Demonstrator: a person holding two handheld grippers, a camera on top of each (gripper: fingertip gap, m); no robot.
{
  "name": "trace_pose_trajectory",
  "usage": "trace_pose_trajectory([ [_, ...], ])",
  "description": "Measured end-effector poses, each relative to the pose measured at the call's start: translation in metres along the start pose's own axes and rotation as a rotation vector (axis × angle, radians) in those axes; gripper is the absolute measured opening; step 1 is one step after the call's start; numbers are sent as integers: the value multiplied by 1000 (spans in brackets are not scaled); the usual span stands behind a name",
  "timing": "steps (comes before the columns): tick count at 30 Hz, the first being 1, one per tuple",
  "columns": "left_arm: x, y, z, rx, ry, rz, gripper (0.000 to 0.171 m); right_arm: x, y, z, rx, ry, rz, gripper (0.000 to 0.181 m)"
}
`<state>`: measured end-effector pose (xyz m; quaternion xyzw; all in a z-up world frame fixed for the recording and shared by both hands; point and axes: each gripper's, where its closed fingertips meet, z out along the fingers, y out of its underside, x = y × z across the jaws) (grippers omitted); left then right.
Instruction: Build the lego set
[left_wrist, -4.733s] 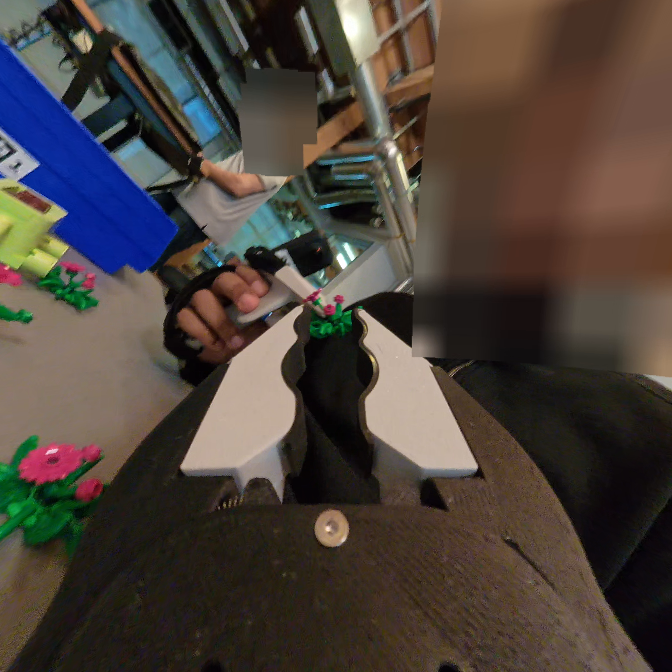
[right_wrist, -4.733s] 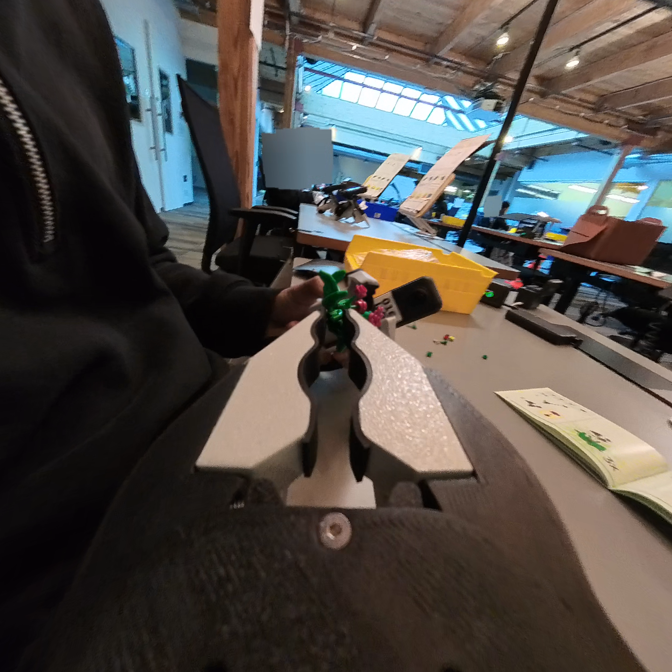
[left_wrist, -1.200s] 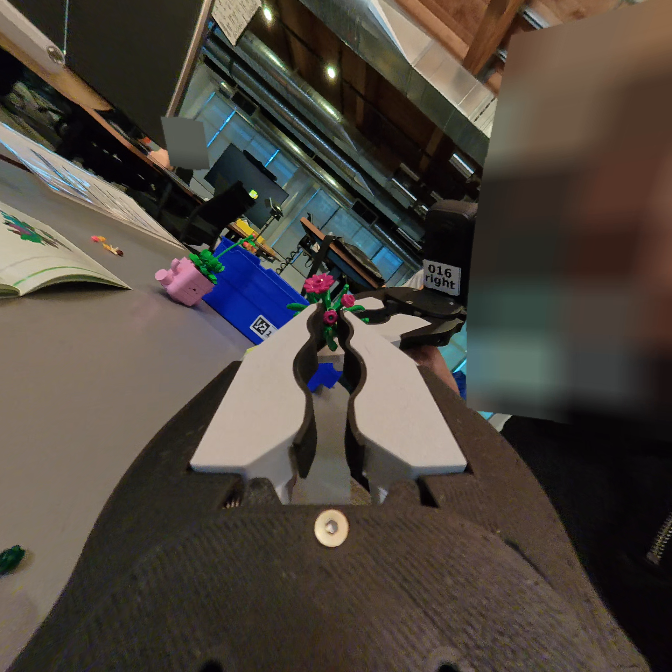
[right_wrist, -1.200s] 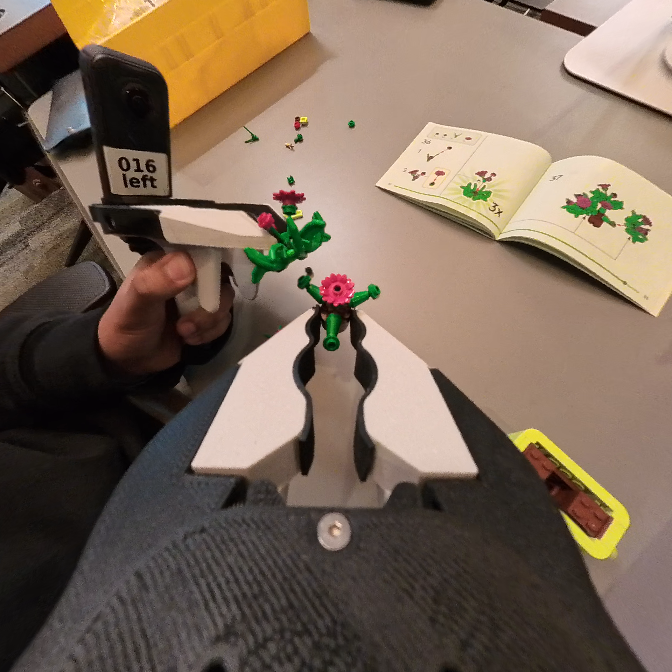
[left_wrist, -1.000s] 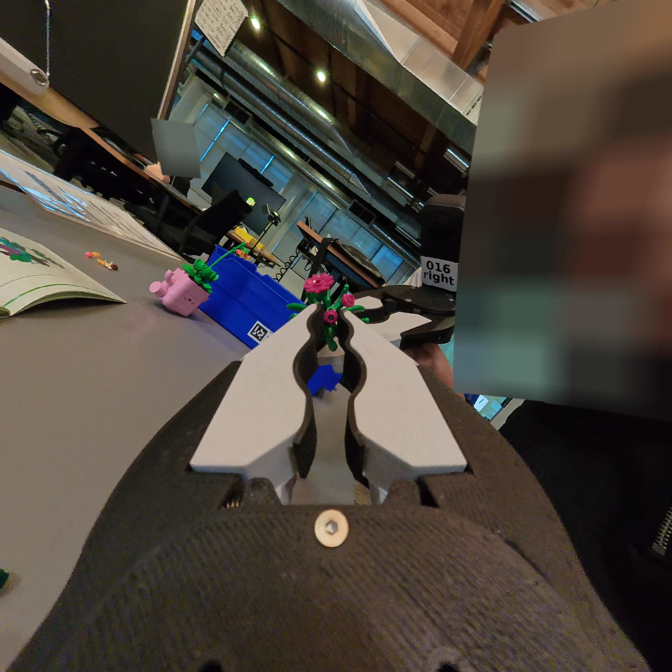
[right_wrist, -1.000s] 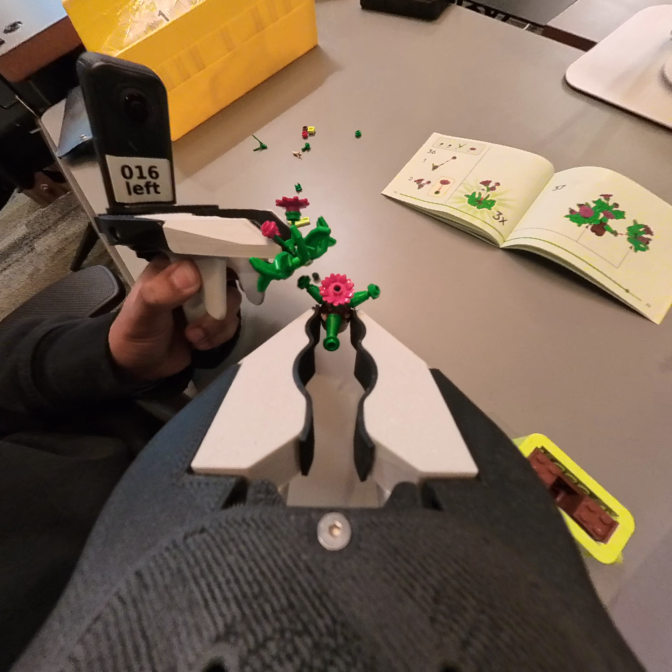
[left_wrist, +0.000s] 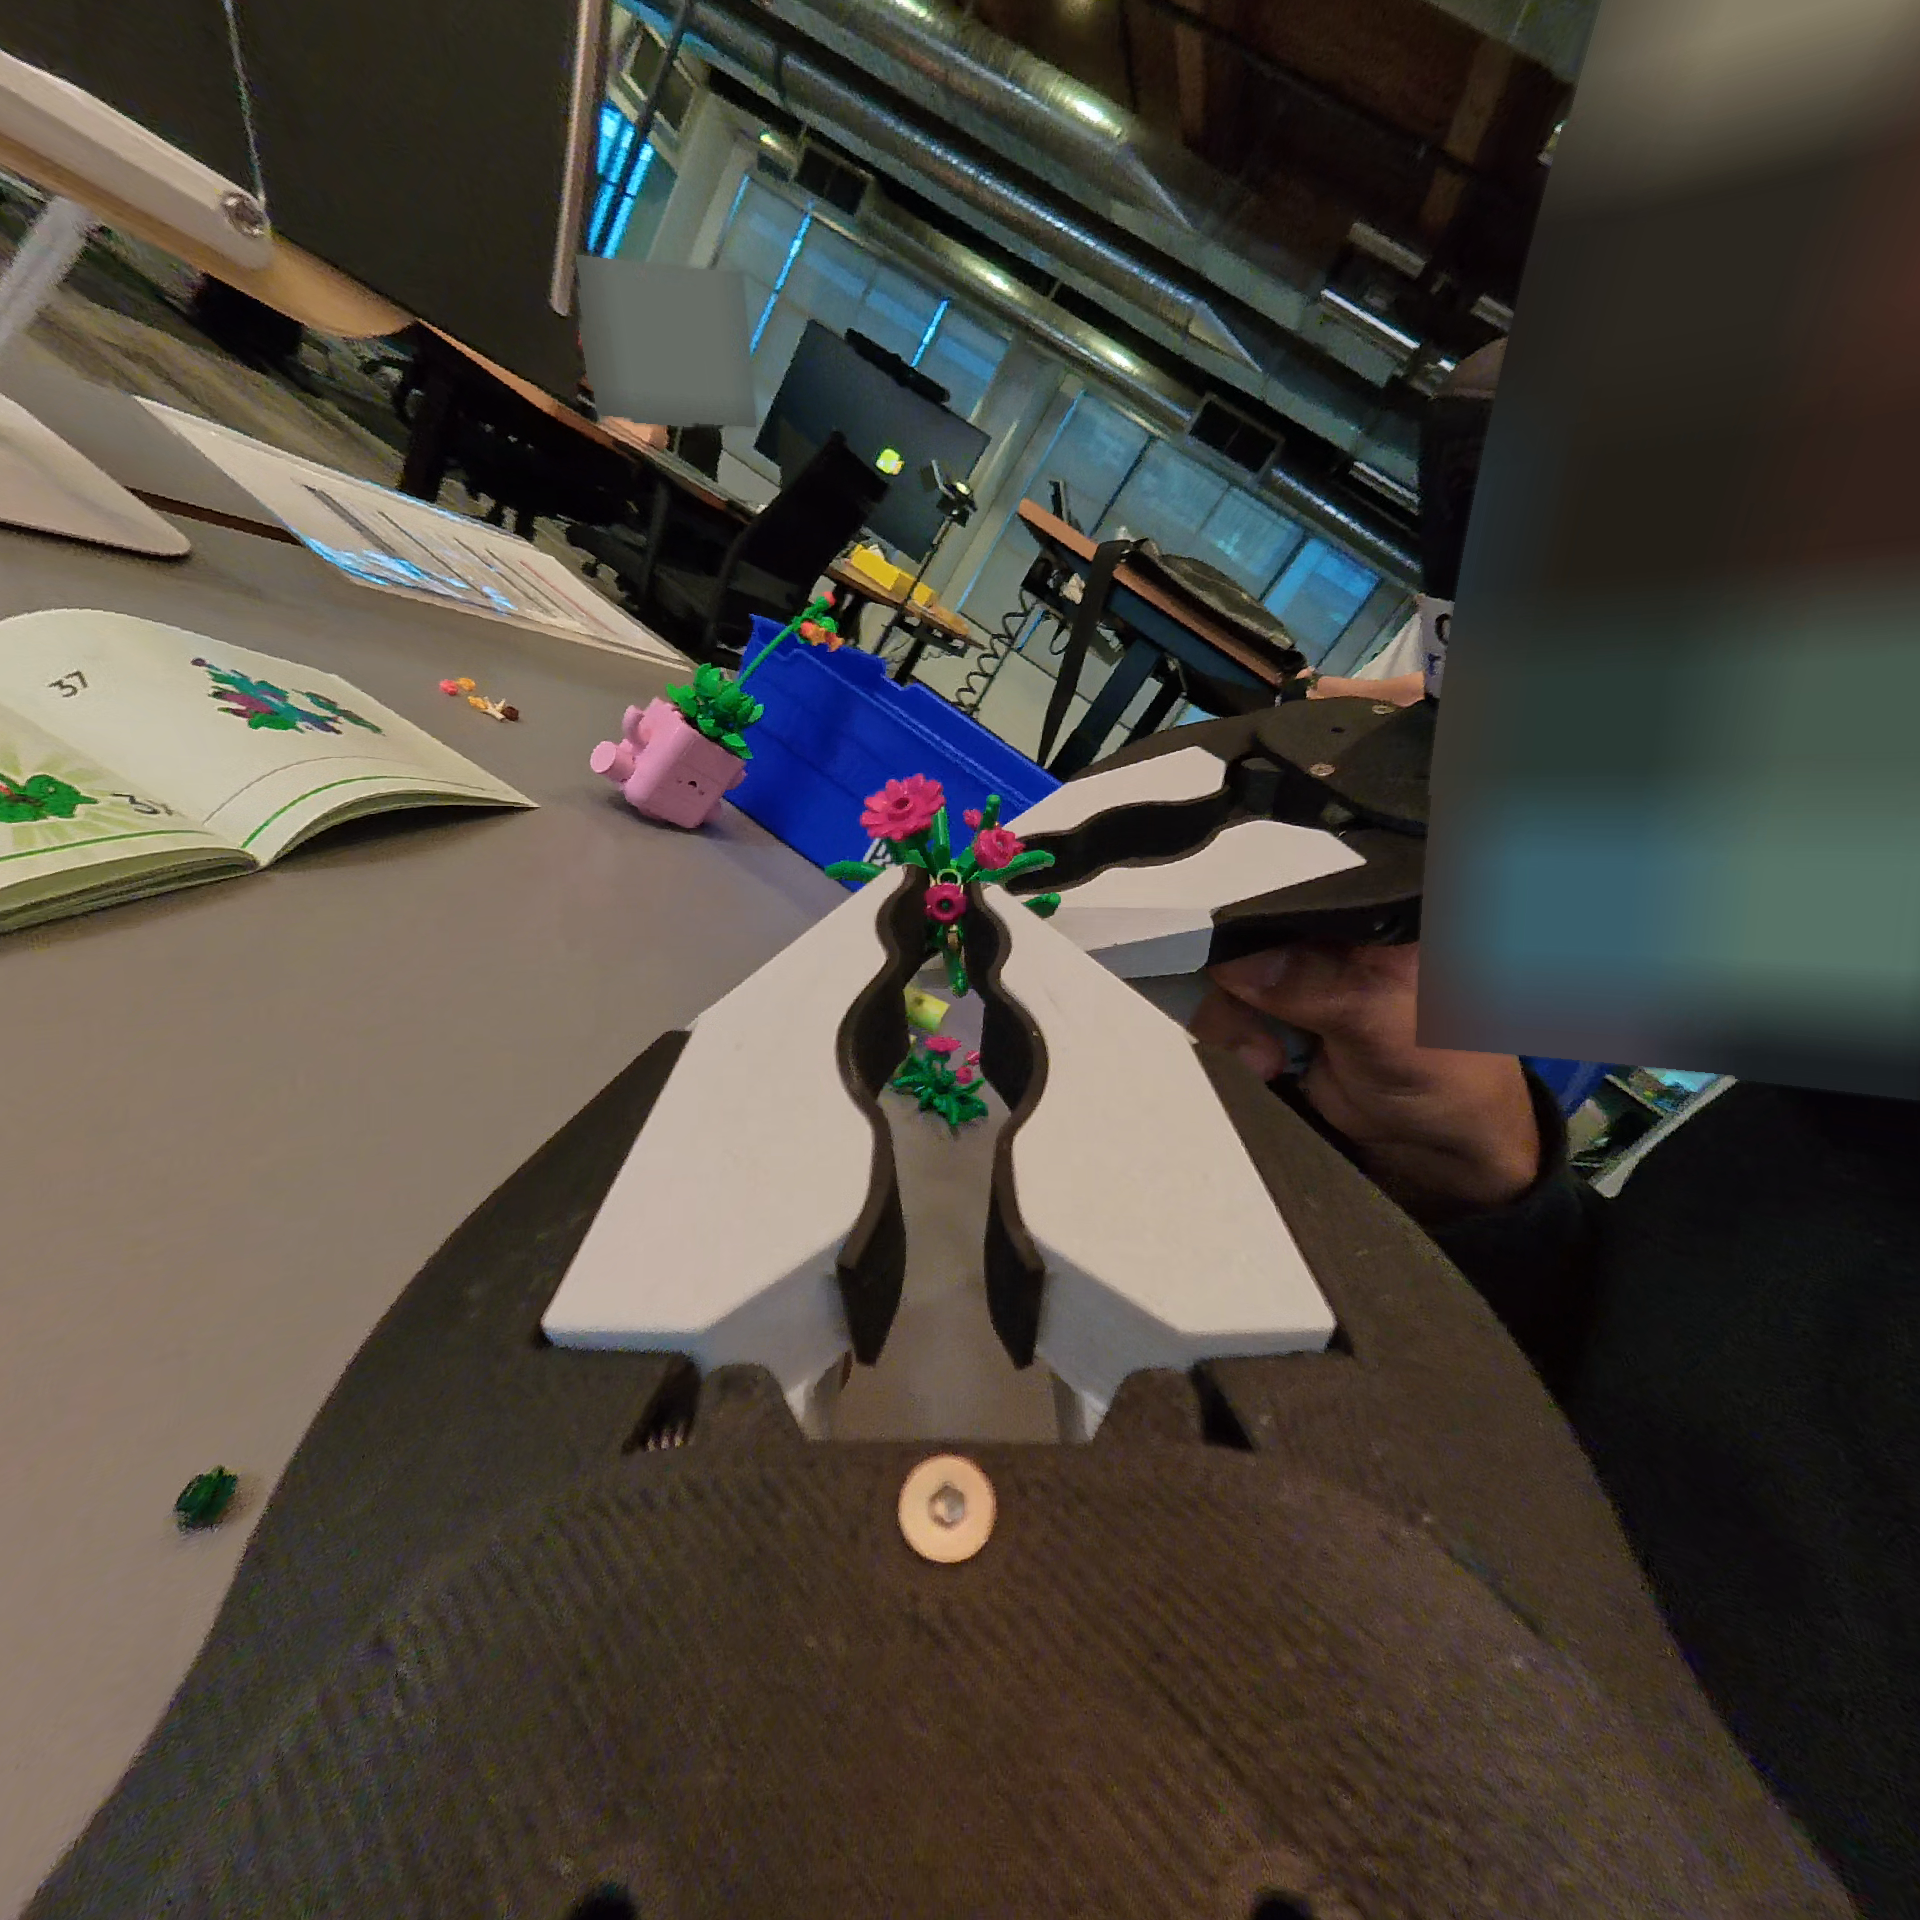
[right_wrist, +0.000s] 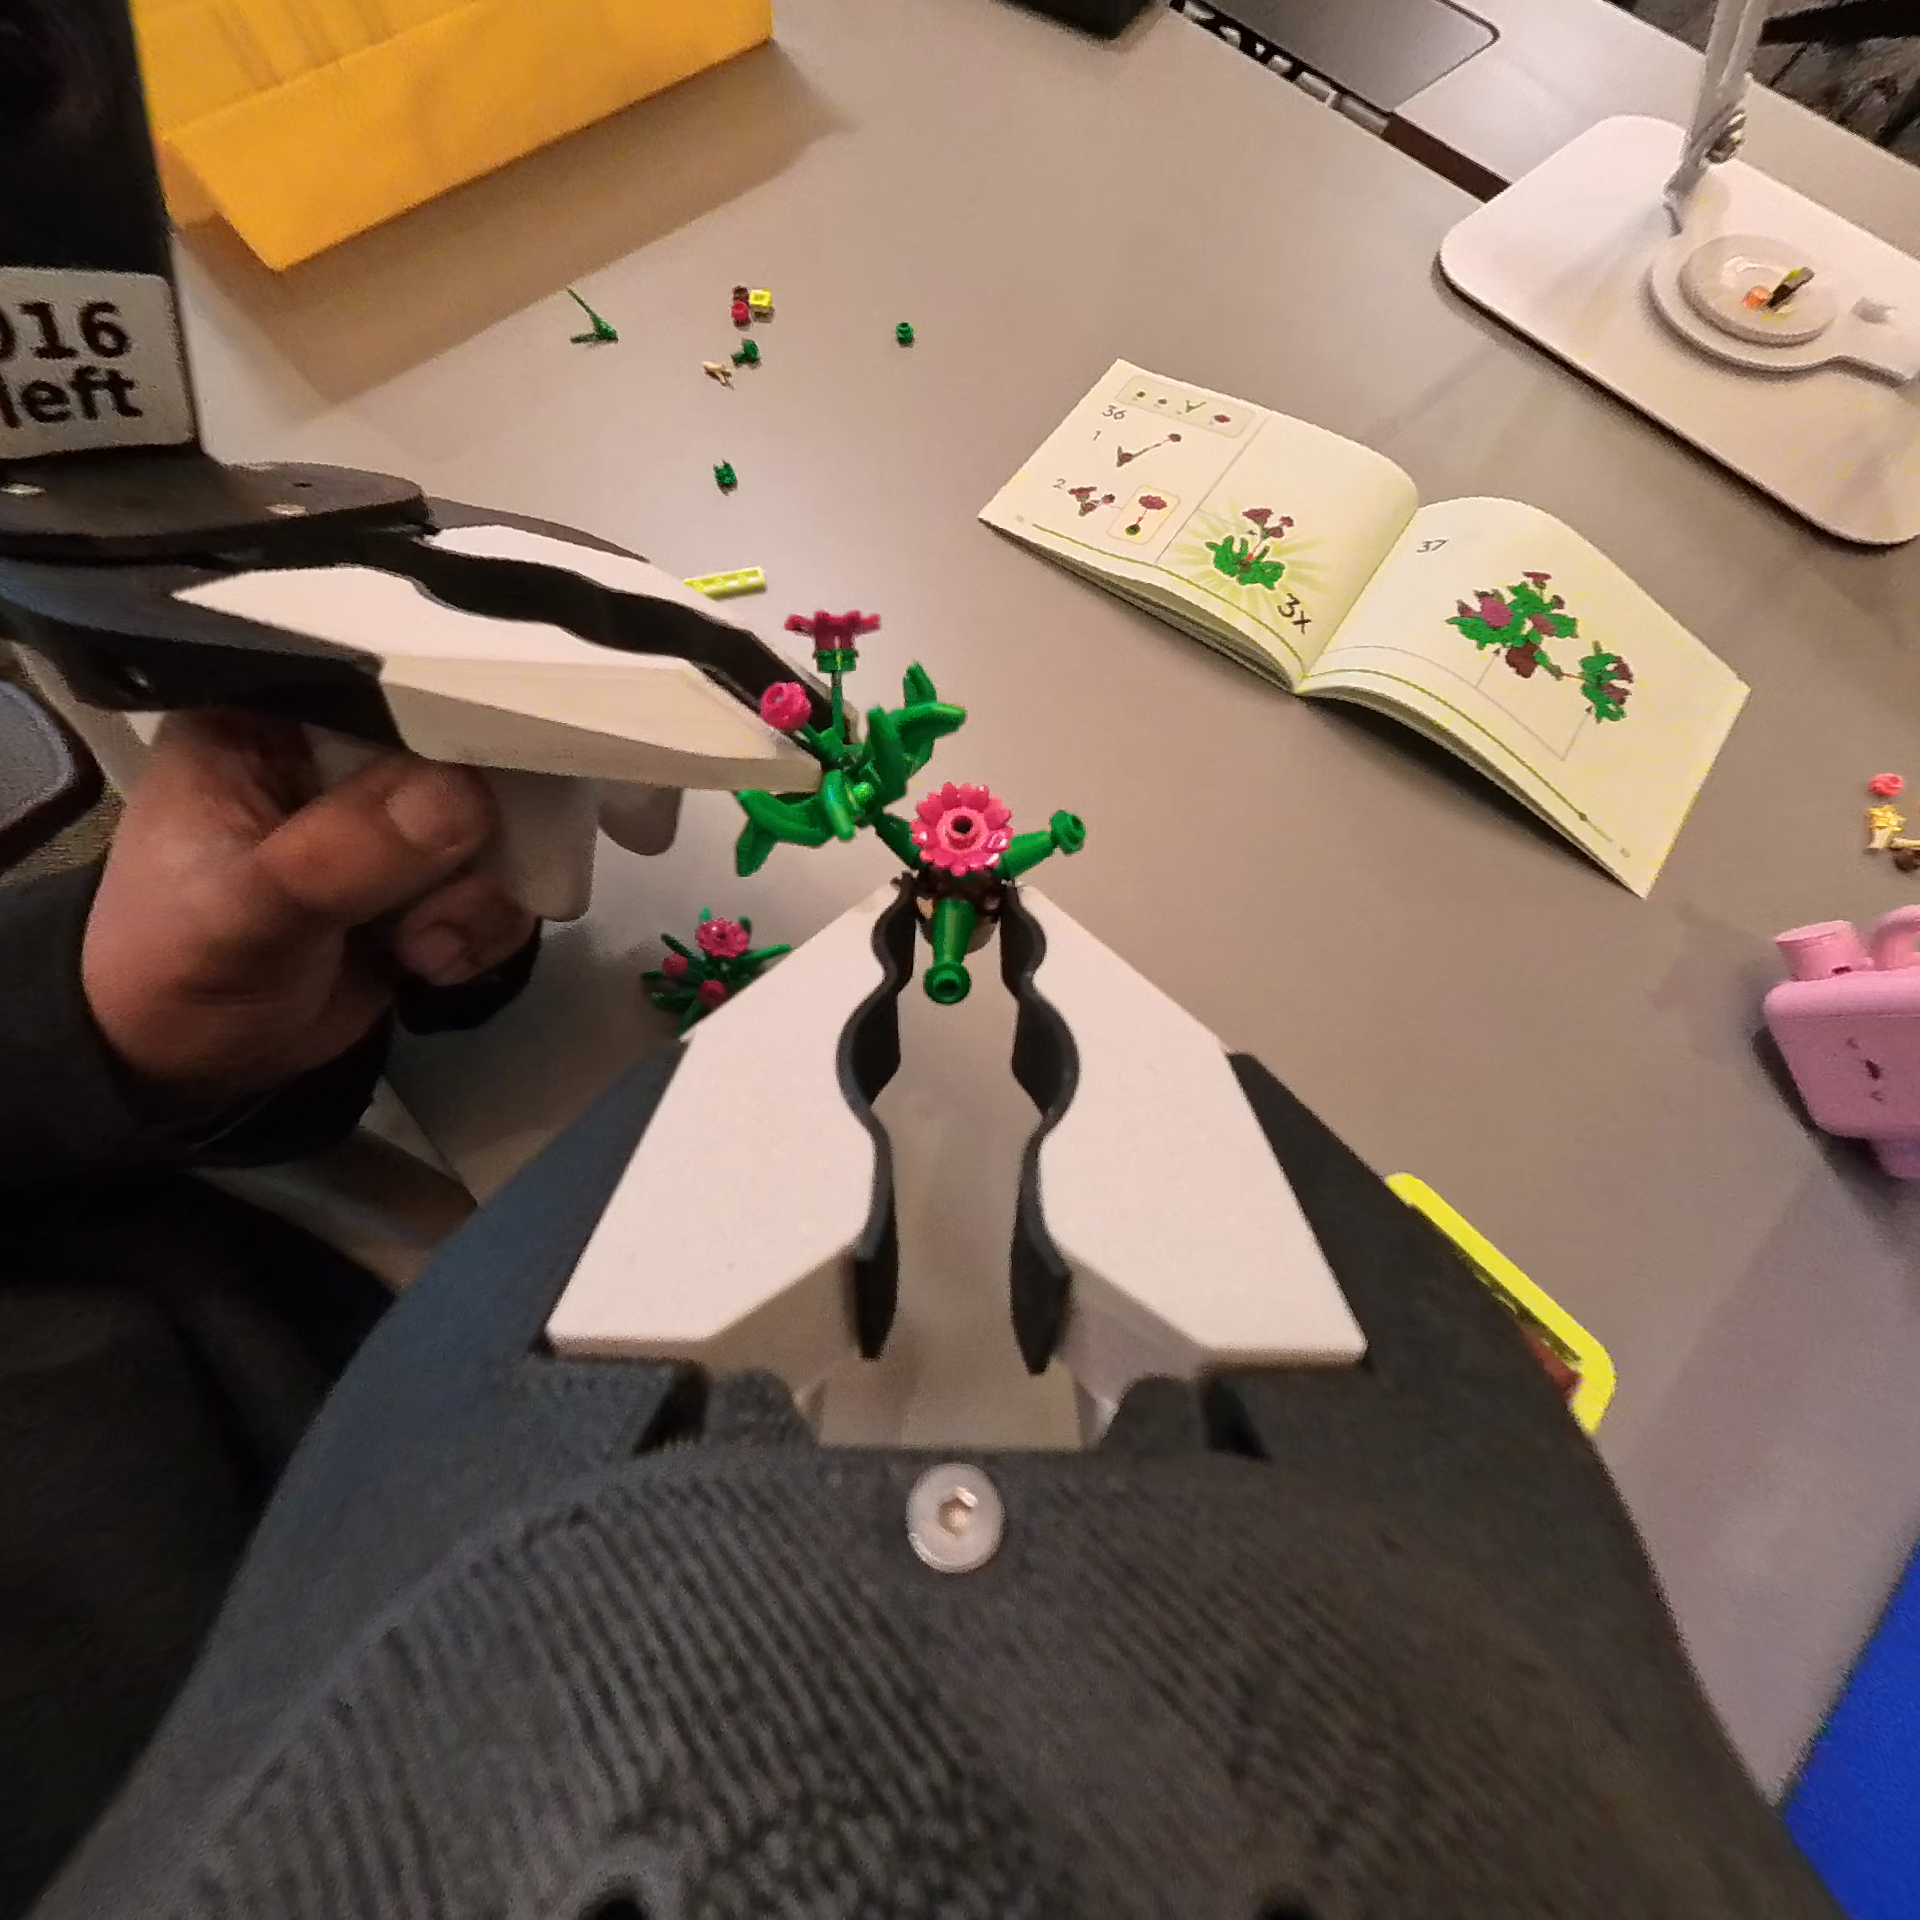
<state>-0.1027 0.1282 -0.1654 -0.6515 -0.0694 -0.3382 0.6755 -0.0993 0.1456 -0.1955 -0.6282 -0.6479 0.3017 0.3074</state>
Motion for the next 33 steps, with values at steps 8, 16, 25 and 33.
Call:
trace_pose_trajectory([
  [8, -4, 5, 2, -23, -81, 93, 4, 2, 5, 5, -5, -2, 30, 14],
  [16, -5, 9, 3, -43, -95, 96, 5, 3, 8, 6, 12, -10, 41, 14],
  [25, -7, 14, 6, -80, -126, 122, 5, 6, 12, 7, 7, -13, 57, 14],
  [33, -8, 15, 6, -74, -108, 79, 5, 6, 12, 7, 19, -30, 56, 14],
])
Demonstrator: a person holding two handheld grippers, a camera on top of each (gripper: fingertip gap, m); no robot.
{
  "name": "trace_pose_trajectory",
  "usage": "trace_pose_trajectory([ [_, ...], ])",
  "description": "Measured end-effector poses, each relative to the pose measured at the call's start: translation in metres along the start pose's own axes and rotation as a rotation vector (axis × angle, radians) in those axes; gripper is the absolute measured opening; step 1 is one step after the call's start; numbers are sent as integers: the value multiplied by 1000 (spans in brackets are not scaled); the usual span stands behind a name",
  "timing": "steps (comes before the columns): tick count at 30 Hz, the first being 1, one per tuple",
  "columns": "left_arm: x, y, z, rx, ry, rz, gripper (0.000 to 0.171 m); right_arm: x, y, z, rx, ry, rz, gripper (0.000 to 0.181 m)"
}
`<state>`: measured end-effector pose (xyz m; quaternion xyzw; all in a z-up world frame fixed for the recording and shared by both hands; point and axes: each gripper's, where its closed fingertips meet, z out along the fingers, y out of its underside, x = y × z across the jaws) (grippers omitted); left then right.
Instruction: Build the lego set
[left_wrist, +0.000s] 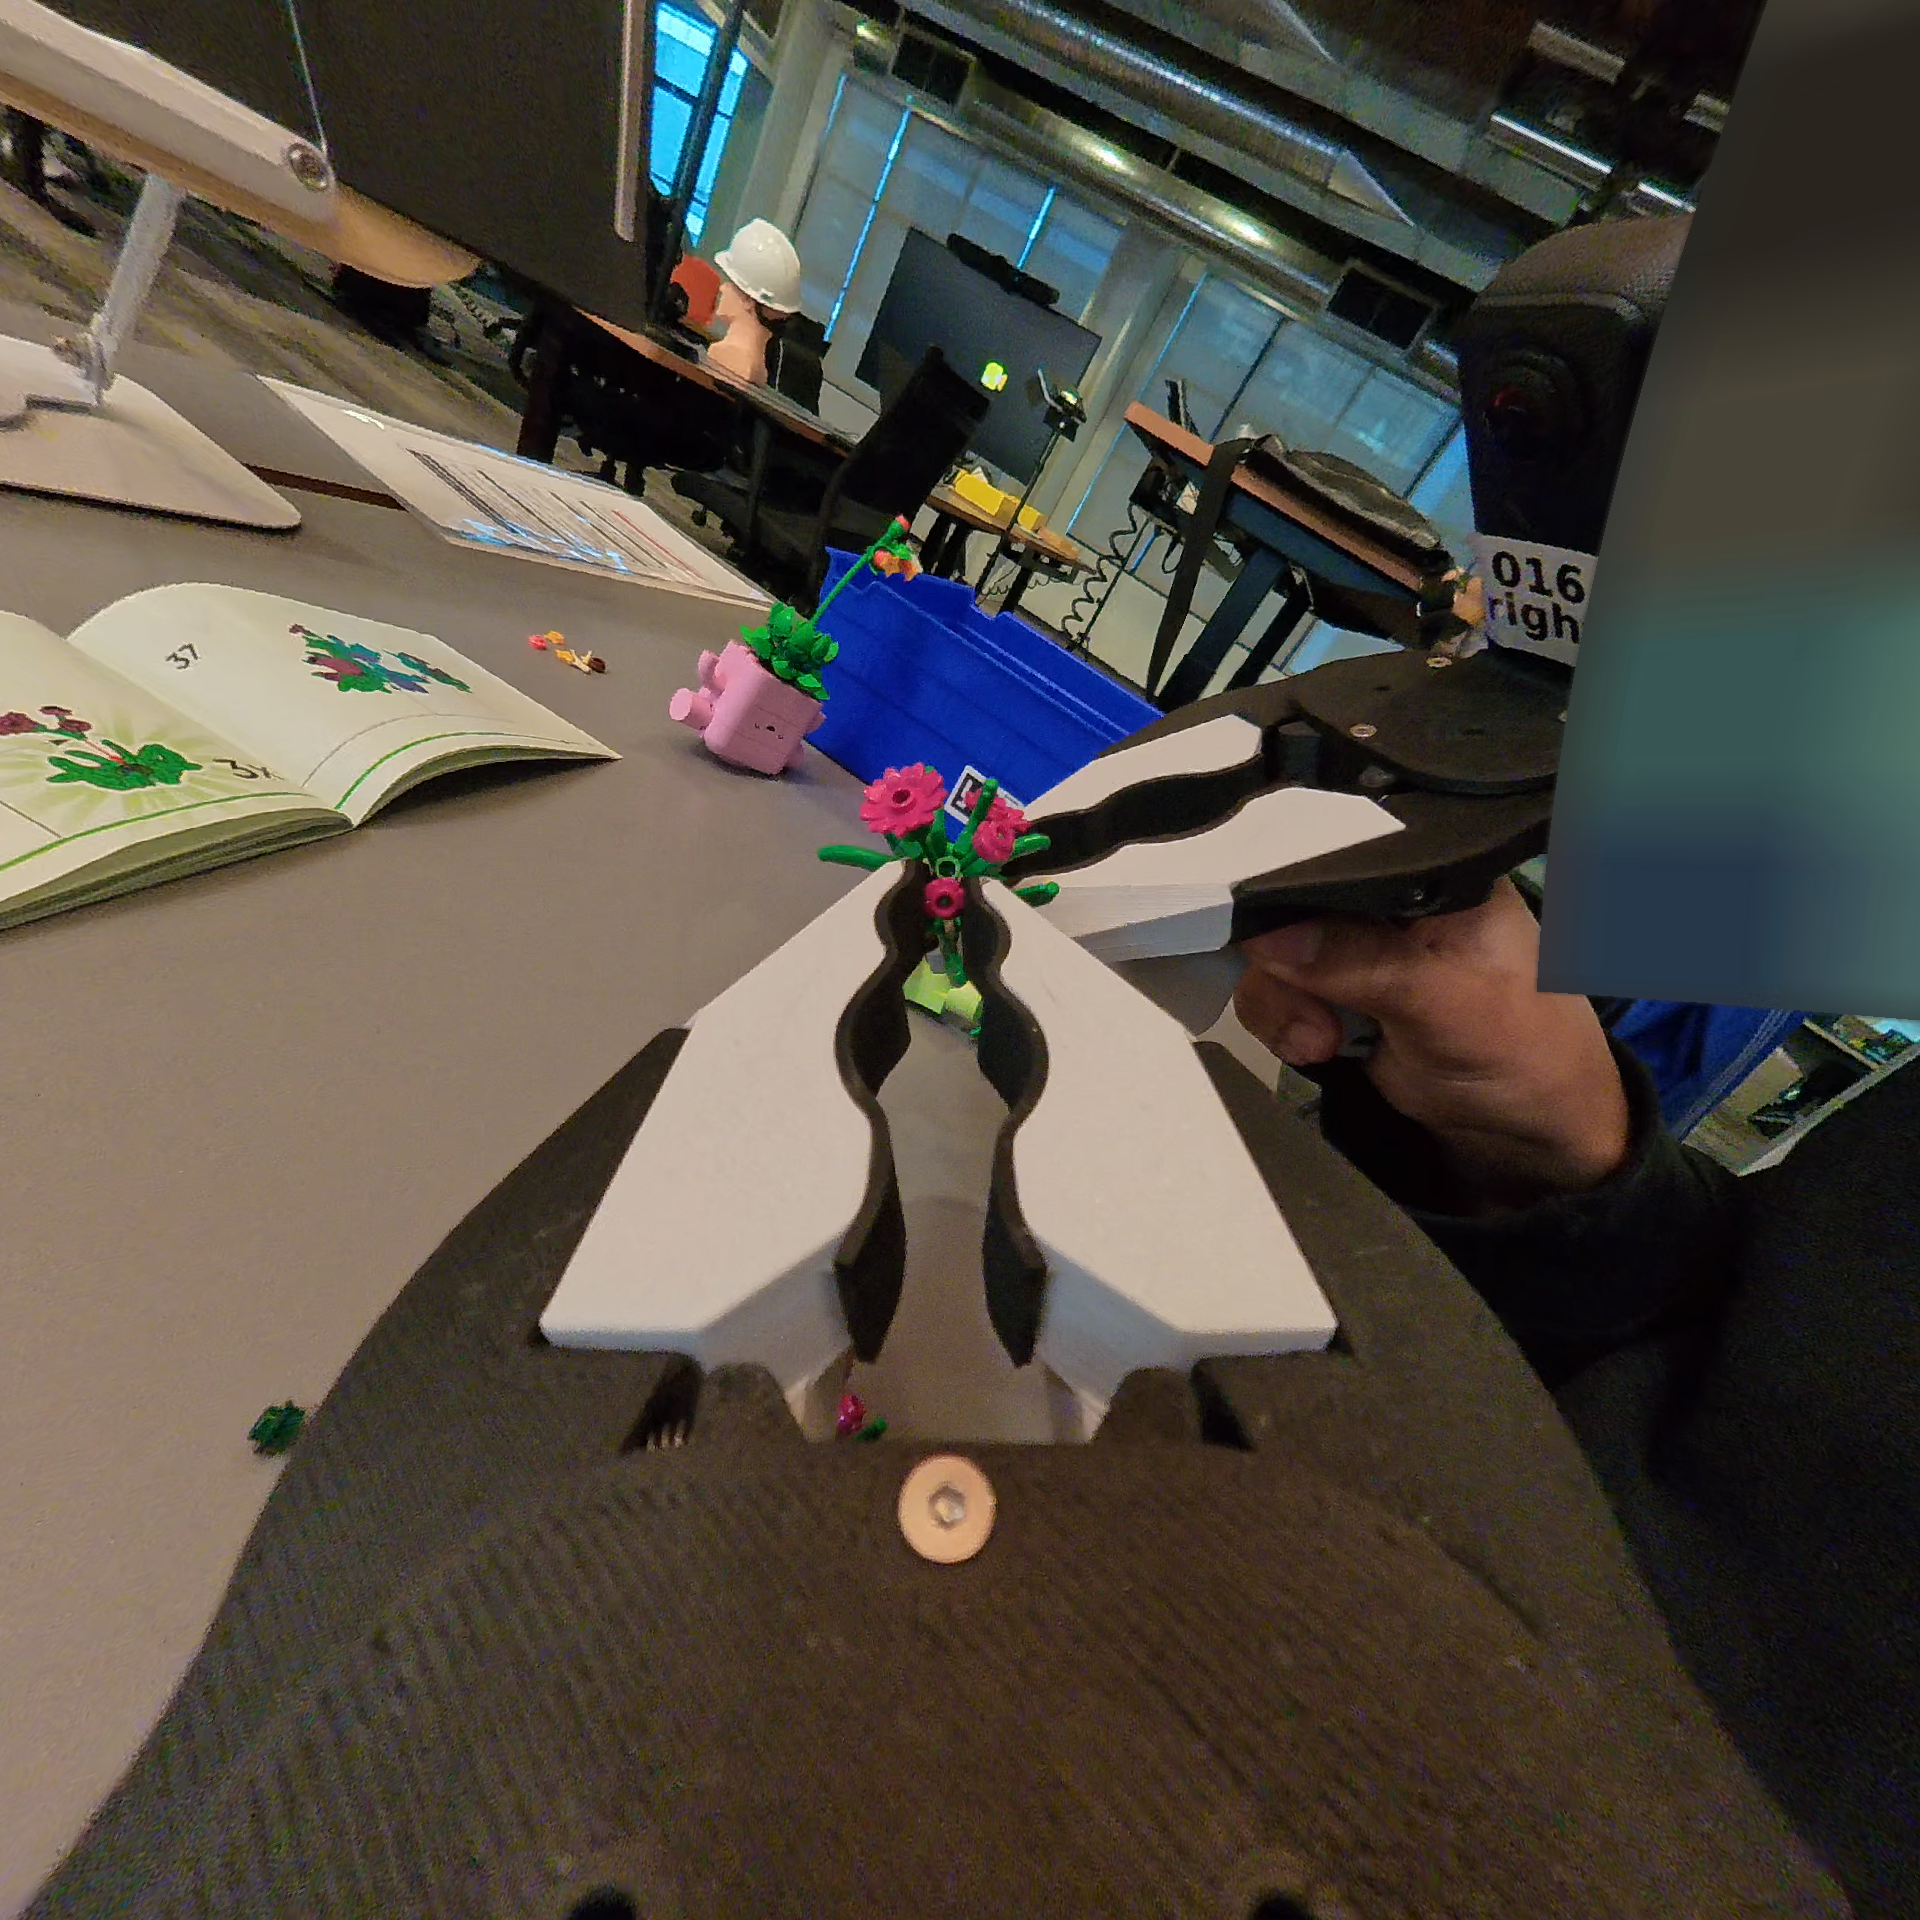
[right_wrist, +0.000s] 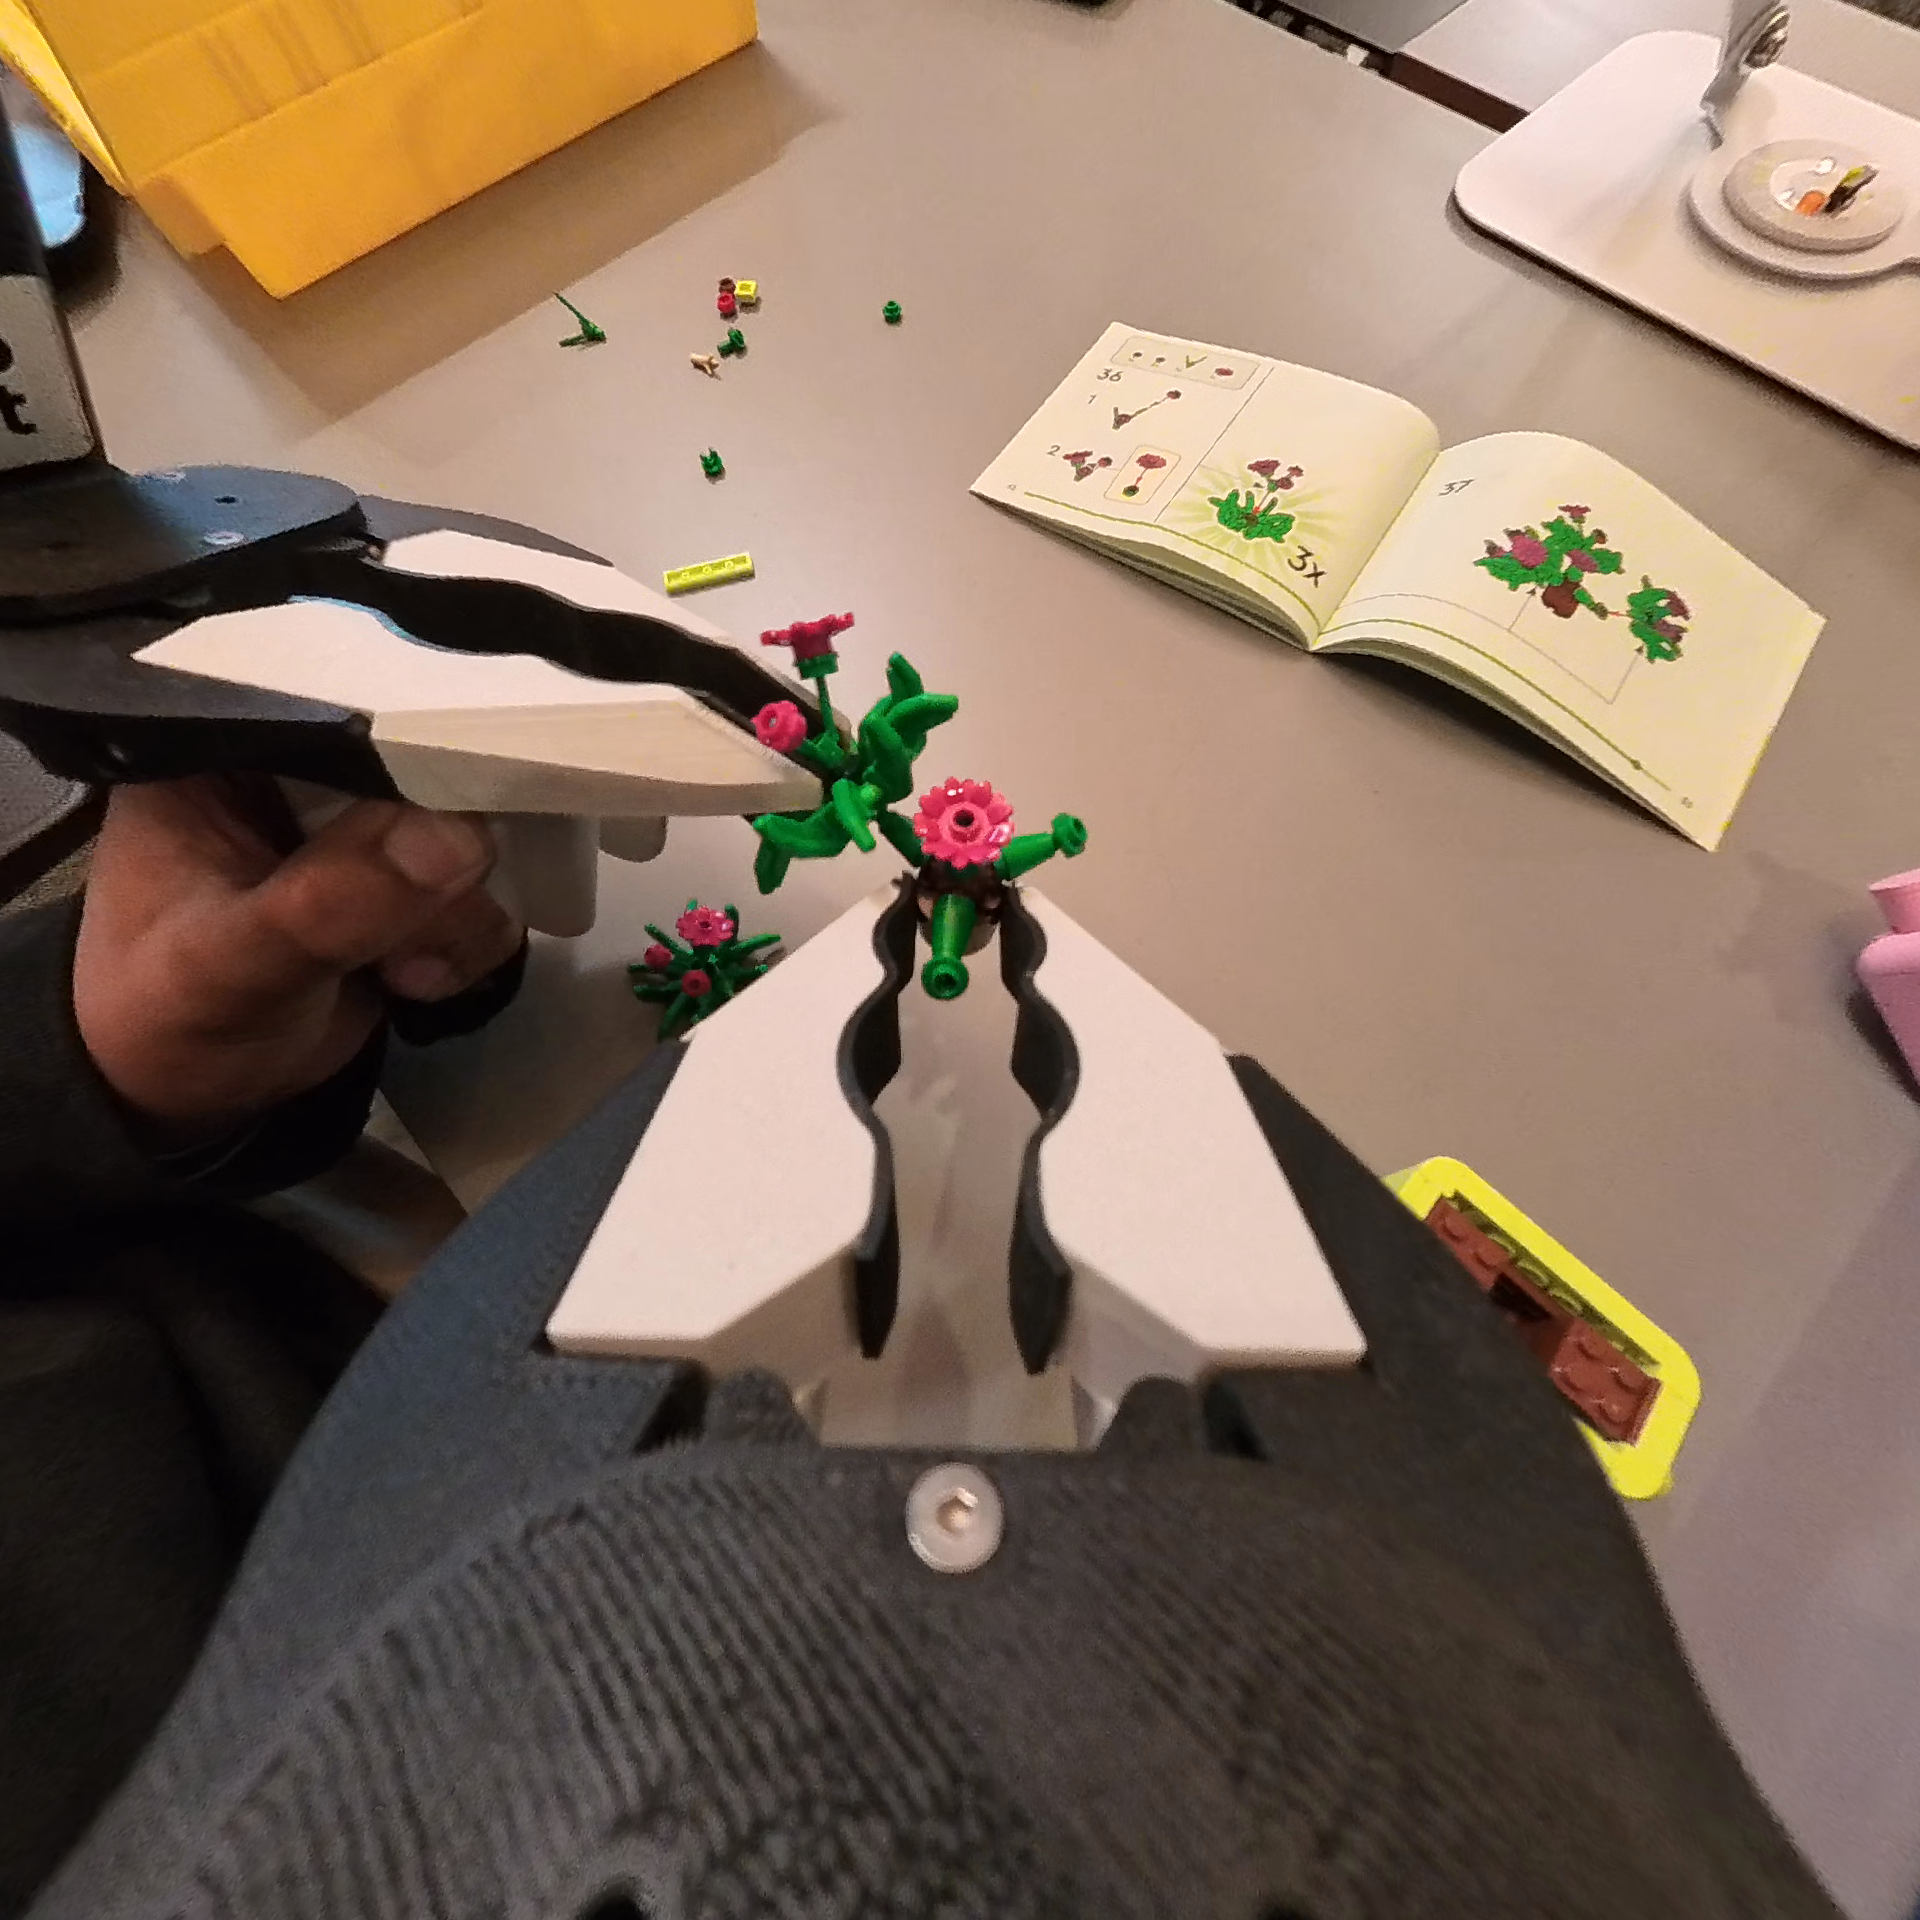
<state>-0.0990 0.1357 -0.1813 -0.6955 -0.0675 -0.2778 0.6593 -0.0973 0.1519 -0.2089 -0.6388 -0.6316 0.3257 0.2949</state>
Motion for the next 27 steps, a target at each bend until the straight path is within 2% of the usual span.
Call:
trace_pose_trajectory([
  [7, -1, 1, 0, 3, 37, -65, 5, 0, 1, 1, 7, -19, 10, 14],
  [15, 0, -4, -3, 79, 158, -214, 5, -1, -3, 0, 29, -26, 21, 14],
  [22, 4, -3, -1, 74, 156, -180, 12, 6, -4, -1, 45, -5, 15, 14],
  [27, 2, -2, -1, 68, 142, -173, 11, 5, -4, -1, 30, 45, -55, 14],
])
